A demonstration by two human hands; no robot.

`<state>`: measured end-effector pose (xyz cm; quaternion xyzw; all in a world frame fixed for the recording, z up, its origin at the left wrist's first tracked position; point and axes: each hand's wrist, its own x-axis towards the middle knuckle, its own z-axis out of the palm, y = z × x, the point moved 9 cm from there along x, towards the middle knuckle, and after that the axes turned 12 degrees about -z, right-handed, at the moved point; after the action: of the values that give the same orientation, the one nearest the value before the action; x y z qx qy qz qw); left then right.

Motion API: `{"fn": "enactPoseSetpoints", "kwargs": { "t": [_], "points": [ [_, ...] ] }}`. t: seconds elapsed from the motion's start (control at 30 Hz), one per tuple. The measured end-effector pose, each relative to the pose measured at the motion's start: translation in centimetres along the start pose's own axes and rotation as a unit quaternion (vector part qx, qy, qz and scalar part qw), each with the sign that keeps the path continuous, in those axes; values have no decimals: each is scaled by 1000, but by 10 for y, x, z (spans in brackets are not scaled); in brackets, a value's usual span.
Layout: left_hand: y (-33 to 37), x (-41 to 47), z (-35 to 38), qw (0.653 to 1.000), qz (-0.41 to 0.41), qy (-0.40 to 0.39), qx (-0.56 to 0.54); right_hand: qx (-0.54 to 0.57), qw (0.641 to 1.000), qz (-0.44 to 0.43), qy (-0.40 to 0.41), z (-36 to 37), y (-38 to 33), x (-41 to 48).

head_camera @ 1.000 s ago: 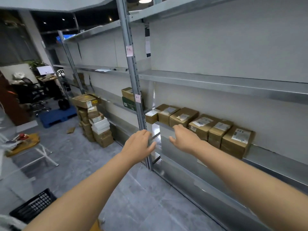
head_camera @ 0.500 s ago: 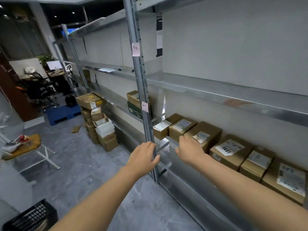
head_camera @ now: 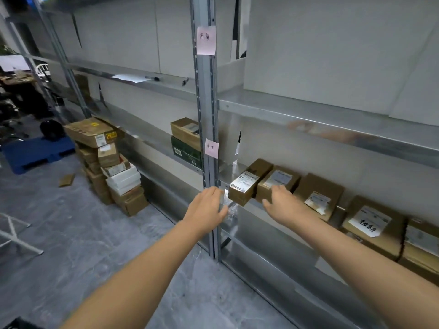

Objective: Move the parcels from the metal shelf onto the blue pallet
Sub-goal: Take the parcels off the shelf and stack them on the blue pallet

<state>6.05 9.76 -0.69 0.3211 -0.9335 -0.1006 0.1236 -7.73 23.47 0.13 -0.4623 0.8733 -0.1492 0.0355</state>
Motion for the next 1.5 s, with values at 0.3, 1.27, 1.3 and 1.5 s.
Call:
{"fn": "enactPoseSetpoints", "kwargs": {
  "t": [0.3, 1.27, 1.3, 1.5],
  "points": [
    [-51, 63, 28, 998, 46, -41, -8, 53, 996, 71, 7, 39, -17, 51],
    [-30, 249, 212, 918, -1, -287, -275, 424, 833, 338, 110, 200, 82, 188],
    [-27, 253, 218, 915, -1, -303, -268, 424, 826, 349, 123, 200, 82, 192],
    [-26, 263, 233, 877, -3, -379, -297, 424, 783, 421, 175, 202, 82, 194]
  ]
}}
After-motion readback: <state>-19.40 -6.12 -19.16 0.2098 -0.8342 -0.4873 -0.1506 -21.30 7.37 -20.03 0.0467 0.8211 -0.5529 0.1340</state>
